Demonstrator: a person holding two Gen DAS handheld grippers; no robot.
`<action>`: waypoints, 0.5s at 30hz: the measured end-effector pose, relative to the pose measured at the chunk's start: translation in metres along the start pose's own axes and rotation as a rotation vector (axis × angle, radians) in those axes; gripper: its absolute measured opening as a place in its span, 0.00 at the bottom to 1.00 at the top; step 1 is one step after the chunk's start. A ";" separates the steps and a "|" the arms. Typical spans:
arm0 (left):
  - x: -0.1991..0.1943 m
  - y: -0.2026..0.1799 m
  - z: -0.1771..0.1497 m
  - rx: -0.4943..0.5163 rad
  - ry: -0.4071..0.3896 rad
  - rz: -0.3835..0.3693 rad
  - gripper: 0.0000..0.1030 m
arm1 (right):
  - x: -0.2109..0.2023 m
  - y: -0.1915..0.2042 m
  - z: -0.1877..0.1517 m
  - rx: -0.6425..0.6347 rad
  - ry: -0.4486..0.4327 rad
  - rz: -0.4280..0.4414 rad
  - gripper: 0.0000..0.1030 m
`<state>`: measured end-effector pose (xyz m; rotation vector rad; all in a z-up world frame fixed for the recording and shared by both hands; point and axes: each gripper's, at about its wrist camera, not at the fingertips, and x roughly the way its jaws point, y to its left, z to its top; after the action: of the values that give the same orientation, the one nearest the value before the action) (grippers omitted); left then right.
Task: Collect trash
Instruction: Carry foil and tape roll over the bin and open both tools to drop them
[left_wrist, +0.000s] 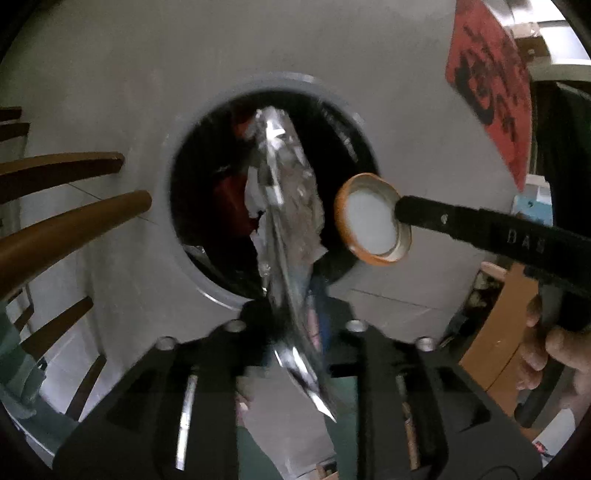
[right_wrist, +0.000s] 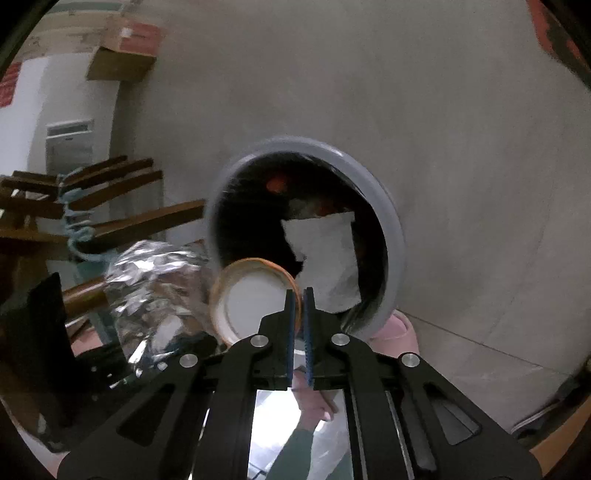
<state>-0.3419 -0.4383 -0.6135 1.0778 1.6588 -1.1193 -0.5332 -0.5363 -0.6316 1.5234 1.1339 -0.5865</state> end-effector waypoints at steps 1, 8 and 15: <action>0.008 0.003 0.001 0.000 0.018 0.004 0.49 | 0.007 -0.003 0.003 0.003 0.009 0.003 0.10; 0.001 0.006 -0.005 -0.022 0.003 0.032 0.74 | 0.002 -0.006 0.004 0.012 0.007 -0.021 0.43; -0.075 -0.011 -0.024 -0.009 -0.103 0.000 0.75 | -0.062 0.010 -0.004 -0.011 -0.060 -0.007 0.53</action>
<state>-0.3356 -0.4320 -0.5345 0.9983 1.5820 -1.1475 -0.5516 -0.5538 -0.5735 1.4833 1.0948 -0.6256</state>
